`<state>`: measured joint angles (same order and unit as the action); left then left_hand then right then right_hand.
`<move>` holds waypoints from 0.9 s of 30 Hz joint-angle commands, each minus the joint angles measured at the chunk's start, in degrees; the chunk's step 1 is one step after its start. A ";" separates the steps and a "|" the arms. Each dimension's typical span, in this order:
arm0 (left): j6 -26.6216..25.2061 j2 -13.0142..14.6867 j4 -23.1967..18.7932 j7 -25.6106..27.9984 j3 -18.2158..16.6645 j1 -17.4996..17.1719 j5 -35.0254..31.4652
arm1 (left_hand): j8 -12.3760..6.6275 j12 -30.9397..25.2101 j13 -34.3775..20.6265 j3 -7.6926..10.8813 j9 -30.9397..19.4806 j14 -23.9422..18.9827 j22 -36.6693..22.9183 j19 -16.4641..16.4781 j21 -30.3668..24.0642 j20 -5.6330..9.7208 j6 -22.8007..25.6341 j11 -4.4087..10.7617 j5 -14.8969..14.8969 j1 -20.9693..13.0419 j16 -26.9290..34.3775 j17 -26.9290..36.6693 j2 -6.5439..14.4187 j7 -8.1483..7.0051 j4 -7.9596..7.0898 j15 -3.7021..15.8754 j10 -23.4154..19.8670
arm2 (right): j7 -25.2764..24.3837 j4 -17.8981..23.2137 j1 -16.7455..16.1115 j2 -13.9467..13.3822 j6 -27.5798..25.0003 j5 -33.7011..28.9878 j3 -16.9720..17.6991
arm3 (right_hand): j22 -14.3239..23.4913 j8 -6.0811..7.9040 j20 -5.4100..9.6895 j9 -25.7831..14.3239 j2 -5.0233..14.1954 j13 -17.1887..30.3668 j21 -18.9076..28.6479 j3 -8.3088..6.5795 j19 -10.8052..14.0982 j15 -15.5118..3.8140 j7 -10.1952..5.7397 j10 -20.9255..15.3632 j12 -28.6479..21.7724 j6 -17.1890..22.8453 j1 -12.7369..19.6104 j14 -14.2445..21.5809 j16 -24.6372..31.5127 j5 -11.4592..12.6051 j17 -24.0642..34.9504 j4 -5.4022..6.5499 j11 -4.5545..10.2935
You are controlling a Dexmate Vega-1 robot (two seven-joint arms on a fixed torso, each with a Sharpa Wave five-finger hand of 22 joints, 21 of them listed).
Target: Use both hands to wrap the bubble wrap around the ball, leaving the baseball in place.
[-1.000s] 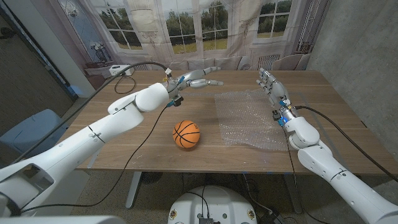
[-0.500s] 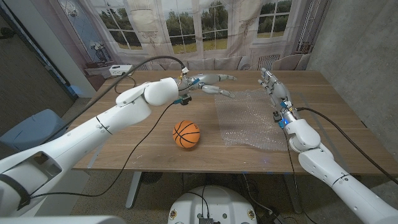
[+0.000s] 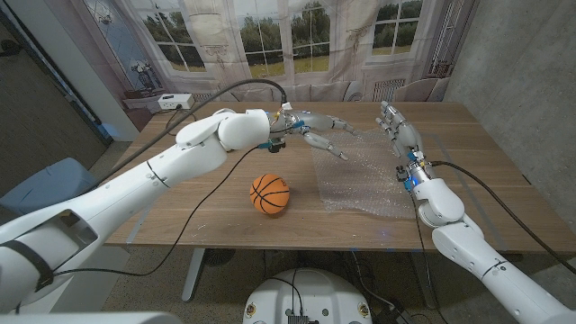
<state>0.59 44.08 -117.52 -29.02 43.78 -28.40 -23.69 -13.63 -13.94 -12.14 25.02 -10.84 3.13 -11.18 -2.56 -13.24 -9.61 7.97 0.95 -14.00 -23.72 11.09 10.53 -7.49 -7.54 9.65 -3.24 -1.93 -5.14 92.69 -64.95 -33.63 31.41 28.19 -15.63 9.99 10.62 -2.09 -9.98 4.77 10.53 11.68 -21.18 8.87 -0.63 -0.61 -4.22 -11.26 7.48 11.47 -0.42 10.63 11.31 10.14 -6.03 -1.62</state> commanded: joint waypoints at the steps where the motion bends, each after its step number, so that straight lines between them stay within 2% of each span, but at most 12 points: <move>1: 1.31 -1.70 -1.44 -8.67 2.80 2.72 -5.46 | -0.84 -0.48 -0.08 0.18 -0.32 -0.47 0.04 0.65 -0.38 -0.03 1.41 0.26 -0.44 -2.20 0.35 0.18 -0.17 1.30 0.47 -0.05 -0.33 | -1.47 0.69 -2.44 0.52 1.25 -0.56 0.88 | 0.30 0.10 -0.26 -0.20 -0.34 0.21 0.08 0.13 0.00 0.35 -0.14 -0.49 -0.09 0.30 -0.22 -0.09 0.29 0.11 0.10 -0.23 -0.02; 8: 0.98 -2.75 -2.42 -13.17 4.06 3.53 -7.70 | -1.50 -0.60 -0.11 -0.10 -0.48 -0.69 0.11 0.85 -0.25 -0.19 3.29 0.05 -0.65 -4.14 0.34 0.16 -0.83 2.24 0.48 -0.05 -0.76 | -1.47 0.62 -3.01 0.73 1.86 -0.52 1.16 | 0.31 0.09 -0.28 -0.21 -0.33 0.21 0.08 0.27 0.01 0.29 -0.13 -0.55 -0.08 0.31 -0.45 -0.01 0.34 0.09 0.16 -0.11 -0.06; 12: 0.38 -3.13 -3.19 -15.02 4.67 3.63 -9.72 | -2.26 -0.82 -0.14 -0.55 -0.63 -0.77 0.13 0.96 -0.13 -0.14 5.49 0.12 -0.78 -5.40 0.29 0.16 -1.43 3.71 0.32 -0.12 -1.45 | -1.38 0.65 -3.29 0.75 2.28 -0.55 1.37 | 0.31 0.08 -0.29 -0.21 -0.37 0.21 0.08 0.37 0.02 0.26 -0.13 -0.59 -0.08 0.32 -0.64 -0.03 0.35 0.08 0.20 -0.03 -0.08; 14: 0.27 -3.24 -3.54 -15.52 5.01 3.43 -10.97 | -2.87 -0.90 -0.15 -0.81 -0.75 -0.83 0.13 0.99 -0.07 -0.09 7.07 0.00 -0.84 -5.99 0.28 0.16 -1.63 3.83 0.23 -0.06 -1.80 | -1.33 0.54 -3.47 0.82 2.48 -0.50 1.43 | 0.31 0.08 -0.28 -0.21 -0.38 0.21 0.08 0.38 0.02 0.26 -0.12 -0.60 -0.08 0.32 -0.67 0.01 0.36 0.09 0.20 -0.03 -0.09; 27: 0.63 -4.17 -5.51 -16.12 6.72 0.36 -20.73 | -3.36 -1.30 -0.18 -1.38 -0.91 -1.55 0.12 1.55 -0.09 0.07 8.76 0.43 -0.96 -7.39 0.44 0.15 -1.59 4.06 -0.11 0.65 -3.31 | 1.07 -1.00 -3.77 1.14 4.40 1.12 1.20 | 0.31 0.09 -0.24 -0.21 -0.41 0.21 0.11 0.51 0.15 0.26 -0.09 -0.79 -0.10 0.40 -0.99 0.15 0.38 0.12 0.22 0.08 -0.14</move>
<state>1.00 40.75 -121.60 -43.80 49.21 -26.06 -37.62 -16.54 -14.65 -12.13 23.93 -11.62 2.01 -10.92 -1.22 -13.24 -9.51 15.94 1.43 -14.63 -30.19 11.09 10.52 -9.17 -3.57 9.52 -2.57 -4.46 -5.85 92.71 -68.35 -32.71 34.21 28.10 -14.39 9.99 10.62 -2.09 -9.98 4.49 10.53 11.68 -20.93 8.87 -0.63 -0.61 -4.55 -11.25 7.48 10.81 -0.42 10.63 11.31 10.28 -5.77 -1.72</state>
